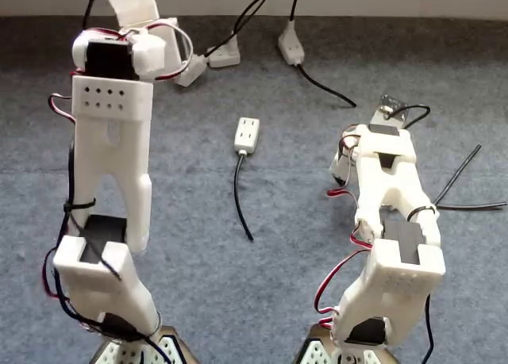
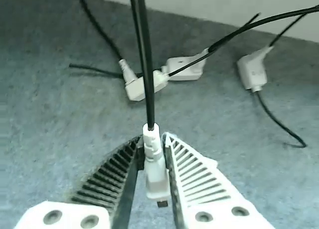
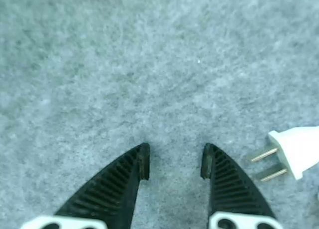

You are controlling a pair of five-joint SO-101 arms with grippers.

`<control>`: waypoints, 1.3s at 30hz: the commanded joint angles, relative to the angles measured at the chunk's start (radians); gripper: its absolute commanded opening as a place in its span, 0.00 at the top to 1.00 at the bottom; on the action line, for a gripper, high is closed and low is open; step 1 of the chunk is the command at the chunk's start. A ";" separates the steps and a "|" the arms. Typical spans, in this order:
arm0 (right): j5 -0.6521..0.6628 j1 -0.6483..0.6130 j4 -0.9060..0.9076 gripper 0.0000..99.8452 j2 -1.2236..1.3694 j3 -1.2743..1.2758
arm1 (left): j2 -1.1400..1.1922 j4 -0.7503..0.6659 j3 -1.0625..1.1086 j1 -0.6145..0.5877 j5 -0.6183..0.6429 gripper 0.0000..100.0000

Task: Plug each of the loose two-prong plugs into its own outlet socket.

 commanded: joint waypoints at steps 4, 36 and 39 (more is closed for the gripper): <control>-0.008 -0.005 -0.013 0.82 0.008 -0.007 | -0.315 0.081 -0.041 0.134 0.009 0.99; -0.008 -0.024 0.039 0.83 -0.031 -0.038 | -1.623 -1.105 1.865 0.213 0.192 0.99; -0.008 -0.025 0.136 0.83 -0.091 -0.101 | -1.647 -1.200 1.965 0.216 0.238 0.99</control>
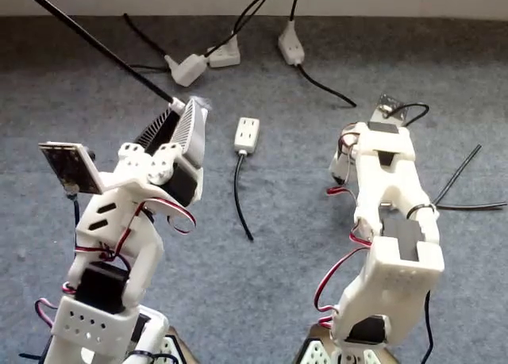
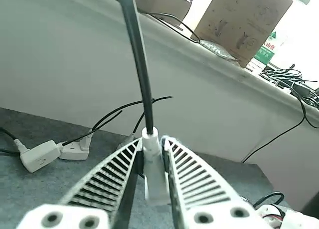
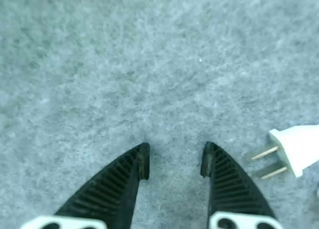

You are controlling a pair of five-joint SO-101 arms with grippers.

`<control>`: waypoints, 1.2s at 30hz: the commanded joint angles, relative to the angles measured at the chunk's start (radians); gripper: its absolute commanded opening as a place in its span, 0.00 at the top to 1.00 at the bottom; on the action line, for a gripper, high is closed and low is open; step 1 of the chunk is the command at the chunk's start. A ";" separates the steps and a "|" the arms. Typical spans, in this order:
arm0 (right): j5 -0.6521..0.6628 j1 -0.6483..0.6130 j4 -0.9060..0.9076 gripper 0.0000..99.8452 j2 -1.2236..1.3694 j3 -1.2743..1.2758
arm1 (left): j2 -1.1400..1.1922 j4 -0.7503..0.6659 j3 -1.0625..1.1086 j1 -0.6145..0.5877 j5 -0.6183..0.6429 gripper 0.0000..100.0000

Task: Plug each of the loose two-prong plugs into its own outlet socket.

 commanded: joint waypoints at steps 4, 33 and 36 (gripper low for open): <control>-0.008 -0.088 0.170 0.83 -0.130 -0.107 | -0.047 -0.290 0.193 -0.008 0.152 0.99; 0.247 -0.588 0.394 0.99 -0.657 0.001 | -0.054 -0.206 0.248 0.148 0.491 0.99; 0.247 -0.625 0.349 0.99 -0.705 0.036 | -0.056 -0.204 0.257 0.153 0.491 0.99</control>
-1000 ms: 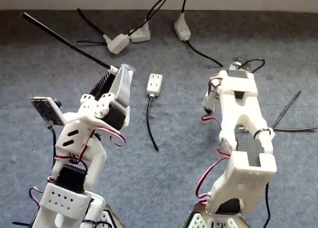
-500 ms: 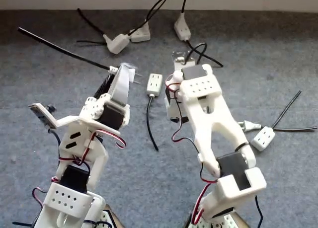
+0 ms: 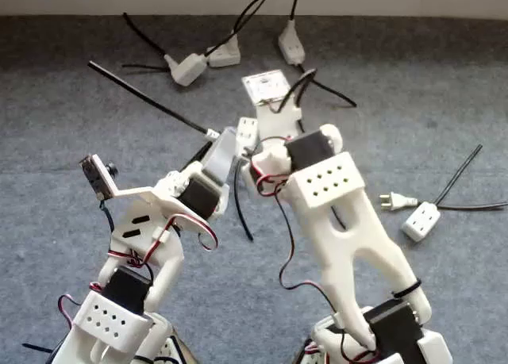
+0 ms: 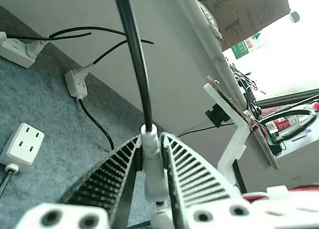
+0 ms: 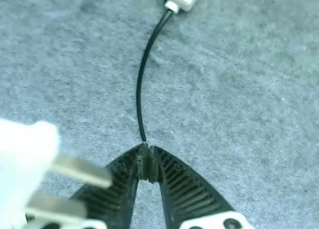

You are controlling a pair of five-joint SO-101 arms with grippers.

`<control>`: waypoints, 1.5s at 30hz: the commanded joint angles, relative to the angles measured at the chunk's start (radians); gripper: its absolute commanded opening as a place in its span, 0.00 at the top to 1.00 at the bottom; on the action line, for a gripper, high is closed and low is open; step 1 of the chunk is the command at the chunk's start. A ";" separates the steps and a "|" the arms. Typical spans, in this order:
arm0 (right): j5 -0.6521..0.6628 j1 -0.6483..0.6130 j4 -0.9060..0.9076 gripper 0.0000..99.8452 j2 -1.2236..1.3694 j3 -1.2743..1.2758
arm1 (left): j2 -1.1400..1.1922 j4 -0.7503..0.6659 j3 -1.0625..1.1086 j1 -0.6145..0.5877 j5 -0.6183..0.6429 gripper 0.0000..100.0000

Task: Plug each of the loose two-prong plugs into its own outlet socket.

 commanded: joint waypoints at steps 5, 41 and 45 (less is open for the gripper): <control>0.009 -0.007 -0.120 0.99 -0.091 0.041 | -0.016 0.003 -0.027 0.021 0.003 0.99; 0.121 0.153 -0.168 0.99 0.134 -0.148 | -0.016 0.002 0.018 0.088 -0.120 0.99; 0.115 0.251 -0.170 0.99 0.134 -0.088 | -0.008 0.002 0.016 0.085 -0.120 0.99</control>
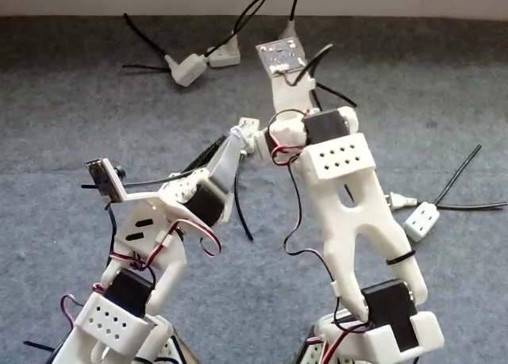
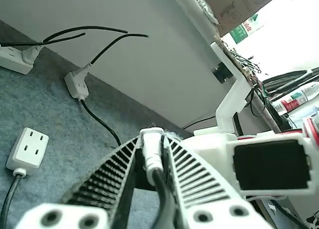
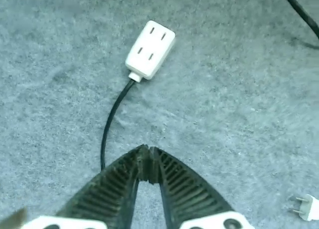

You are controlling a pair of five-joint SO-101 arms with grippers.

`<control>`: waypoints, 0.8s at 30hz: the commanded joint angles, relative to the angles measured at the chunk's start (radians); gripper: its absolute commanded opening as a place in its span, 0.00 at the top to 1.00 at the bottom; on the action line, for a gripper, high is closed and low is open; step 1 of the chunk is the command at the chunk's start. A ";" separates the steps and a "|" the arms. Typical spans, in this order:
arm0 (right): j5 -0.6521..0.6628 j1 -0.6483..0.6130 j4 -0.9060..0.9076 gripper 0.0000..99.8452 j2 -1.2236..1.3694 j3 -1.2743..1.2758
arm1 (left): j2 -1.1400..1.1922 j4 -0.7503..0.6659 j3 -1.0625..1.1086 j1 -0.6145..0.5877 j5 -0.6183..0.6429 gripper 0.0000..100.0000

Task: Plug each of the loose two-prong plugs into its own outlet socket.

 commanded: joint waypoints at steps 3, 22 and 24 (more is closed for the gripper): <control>0.002 0.170 -0.002 0.99 -0.004 0.097 | 0.004 0.003 -0.013 0.018 -0.014 0.99; 0.000 0.317 -0.509 0.99 -0.010 0.803 | 0.915 0.319 -0.805 -0.139 -0.331 0.99; 0.000 0.318 -0.510 0.99 -0.008 0.803 | 1.015 0.359 -0.909 -0.142 -0.448 0.99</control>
